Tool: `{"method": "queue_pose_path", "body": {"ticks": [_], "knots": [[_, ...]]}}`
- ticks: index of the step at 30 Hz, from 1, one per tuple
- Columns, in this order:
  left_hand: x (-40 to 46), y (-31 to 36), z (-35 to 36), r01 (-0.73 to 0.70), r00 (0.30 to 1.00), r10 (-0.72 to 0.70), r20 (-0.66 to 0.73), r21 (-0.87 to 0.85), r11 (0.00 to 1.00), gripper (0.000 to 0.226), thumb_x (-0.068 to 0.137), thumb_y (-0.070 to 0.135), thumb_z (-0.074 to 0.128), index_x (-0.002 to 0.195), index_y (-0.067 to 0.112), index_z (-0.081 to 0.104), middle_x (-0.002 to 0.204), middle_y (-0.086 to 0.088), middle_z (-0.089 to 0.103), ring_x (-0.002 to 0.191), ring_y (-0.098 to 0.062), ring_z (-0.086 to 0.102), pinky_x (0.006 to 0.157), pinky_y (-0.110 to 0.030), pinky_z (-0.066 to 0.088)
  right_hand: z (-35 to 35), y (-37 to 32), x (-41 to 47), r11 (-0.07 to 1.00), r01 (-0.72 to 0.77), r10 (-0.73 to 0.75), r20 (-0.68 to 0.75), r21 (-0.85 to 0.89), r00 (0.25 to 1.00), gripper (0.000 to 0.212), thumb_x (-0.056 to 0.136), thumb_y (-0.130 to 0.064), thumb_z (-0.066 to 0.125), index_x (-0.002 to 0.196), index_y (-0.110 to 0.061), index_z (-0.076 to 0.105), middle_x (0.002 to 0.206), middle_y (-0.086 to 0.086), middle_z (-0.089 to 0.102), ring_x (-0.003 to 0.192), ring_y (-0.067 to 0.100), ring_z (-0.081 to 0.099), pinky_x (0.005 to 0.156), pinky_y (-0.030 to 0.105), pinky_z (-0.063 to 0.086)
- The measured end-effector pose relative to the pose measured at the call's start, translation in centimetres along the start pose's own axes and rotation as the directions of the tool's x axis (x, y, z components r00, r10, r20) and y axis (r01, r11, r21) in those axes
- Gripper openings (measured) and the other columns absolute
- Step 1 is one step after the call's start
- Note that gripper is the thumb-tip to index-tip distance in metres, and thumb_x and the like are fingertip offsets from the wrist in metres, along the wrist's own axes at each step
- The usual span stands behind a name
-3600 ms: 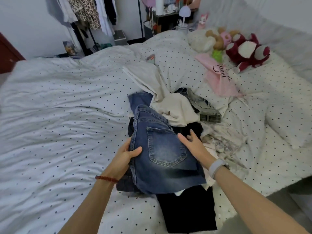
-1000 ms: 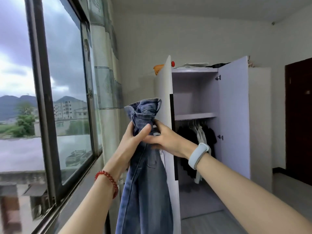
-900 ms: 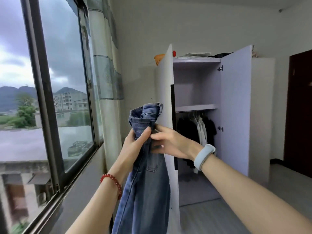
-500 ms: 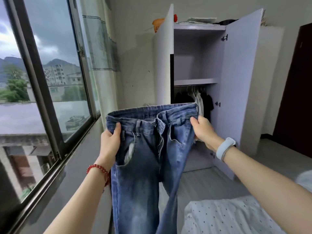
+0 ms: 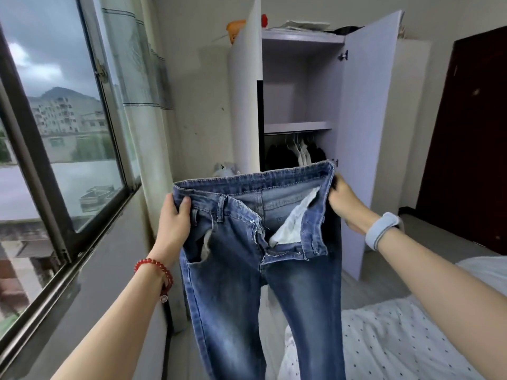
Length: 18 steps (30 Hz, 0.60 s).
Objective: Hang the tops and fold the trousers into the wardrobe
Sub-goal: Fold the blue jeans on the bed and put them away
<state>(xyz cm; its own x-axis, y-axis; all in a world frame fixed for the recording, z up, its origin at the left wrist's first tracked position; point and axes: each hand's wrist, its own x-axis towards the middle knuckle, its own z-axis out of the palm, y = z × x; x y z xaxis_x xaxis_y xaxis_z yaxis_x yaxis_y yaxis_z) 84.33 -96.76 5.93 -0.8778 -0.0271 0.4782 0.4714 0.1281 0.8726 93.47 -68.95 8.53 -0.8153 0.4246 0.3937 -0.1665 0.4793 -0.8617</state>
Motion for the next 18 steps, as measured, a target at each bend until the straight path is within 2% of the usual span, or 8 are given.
{"method": "queue_pose_path", "body": {"ticks": [2,4,6,8,11,12,15,18], "knots": [[-0.2,-0.2,0.5,0.062,0.997,-0.061,0.041,-0.029,0.998,0.01,0.1,0.018,0.037,0.103,0.01,0.044,0.088,0.002,0.052,0.093,-0.017,0.05,0.078,-0.028,0.04,-0.1,0.7,-0.3,0.998,-0.049,0.041,0.143,0.05,0.989,0.06,0.091,-0.02,0.055,0.142,-0.013,0.024,0.137,-0.001,0.04,0.128,0.014,0.036,0.107,0.026,0.027],[-0.2,-0.3,0.8,0.09,0.993,-0.088,0.076,-0.021,0.996,0.012,0.101,0.021,0.035,0.102,0.01,0.041,0.085,0.003,0.048,0.091,-0.016,0.049,0.076,-0.027,0.039,-0.5,0.8,-0.6,0.998,-0.051,0.042,0.312,0.021,0.949,0.081,0.08,-0.024,0.069,0.143,-0.018,0.017,0.137,-0.006,0.036,0.129,0.011,0.033,0.112,0.03,0.024],[-0.1,-0.4,0.8,0.098,0.989,-0.094,0.113,-0.027,0.995,0.012,0.101,0.023,0.036,0.096,0.014,0.041,0.085,0.003,0.047,0.091,-0.015,0.048,0.078,-0.027,0.039,-0.6,0.3,-1.1,1.0,-0.016,0.018,0.408,-0.01,0.913,0.078,0.081,-0.015,0.07,0.139,-0.018,0.017,0.129,-0.007,0.037,0.123,0.008,0.035,0.108,0.027,0.026],[-0.3,-0.4,0.7,0.08,0.987,-0.074,0.14,-0.034,0.996,0.01,0.099,0.026,0.041,0.094,0.017,0.042,0.087,0.004,0.048,0.089,-0.013,0.049,0.075,-0.024,0.041,-0.2,0.0,-1.4,0.999,0.028,-0.012,0.36,-0.04,0.933,0.064,0.079,-0.017,0.071,0.13,-0.017,0.033,0.121,-0.005,0.047,0.115,0.009,0.044,0.103,0.025,0.033],[-1.0,-0.1,0.8,0.041,0.973,-0.039,0.227,-0.001,0.999,0.03,0.089,0.023,0.059,0.108,0.01,0.039,0.092,0.007,0.053,0.083,-0.004,0.054,0.071,-0.016,0.043,1.0,0.8,-0.7,0.999,-0.017,0.017,0.011,-0.03,1.0,0.021,0.075,-0.031,0.075,0.089,-0.019,0.064,0.092,-0.001,0.068,0.093,0.019,0.063,0.084,0.033,0.049],[-1.1,-0.1,0.9,0.035,0.96,-0.039,0.277,0.019,0.999,0.039,0.085,0.02,0.065,0.111,0.009,0.038,0.094,0.008,0.054,0.083,0.0,0.054,0.071,-0.014,0.043,1.3,1.0,-0.4,0.994,-0.097,0.094,-0.059,-0.056,0.994,0.02,0.075,-0.034,0.074,0.081,-0.017,0.066,0.089,0.002,0.069,0.091,0.022,0.064,0.079,0.033,0.049],[-1.7,-0.8,1.2,0.028,0.934,-0.082,0.348,0.158,0.987,0.056,0.073,0.021,0.078,0.11,0.012,0.038,0.097,0.01,0.055,0.084,0.001,0.054,0.073,-0.016,0.043,1.9,2.1,0.1,0.921,-0.328,0.317,-0.085,-0.211,0.944,0.038,0.075,-0.037,0.072,0.096,-0.007,0.064,0.099,0.009,0.062,0.097,0.027,0.059,0.077,0.029,0.045],[-2.7,-2.2,1.5,-0.056,0.983,0.0,0.184,0.3,0.952,0.035,0.078,0.025,0.074,0.1,0.011,0.05,0.092,0.004,0.06,0.084,-0.012,0.057,0.07,-0.023,0.043,2.9,3.1,-0.7,0.917,-0.357,0.358,-0.025,-0.179,0.933,0.027,0.077,-0.029,0.068,0.091,-0.008,0.062,0.09,0.007,0.058,0.091,0.026,0.056,0.073,0.027,0.041]]}}
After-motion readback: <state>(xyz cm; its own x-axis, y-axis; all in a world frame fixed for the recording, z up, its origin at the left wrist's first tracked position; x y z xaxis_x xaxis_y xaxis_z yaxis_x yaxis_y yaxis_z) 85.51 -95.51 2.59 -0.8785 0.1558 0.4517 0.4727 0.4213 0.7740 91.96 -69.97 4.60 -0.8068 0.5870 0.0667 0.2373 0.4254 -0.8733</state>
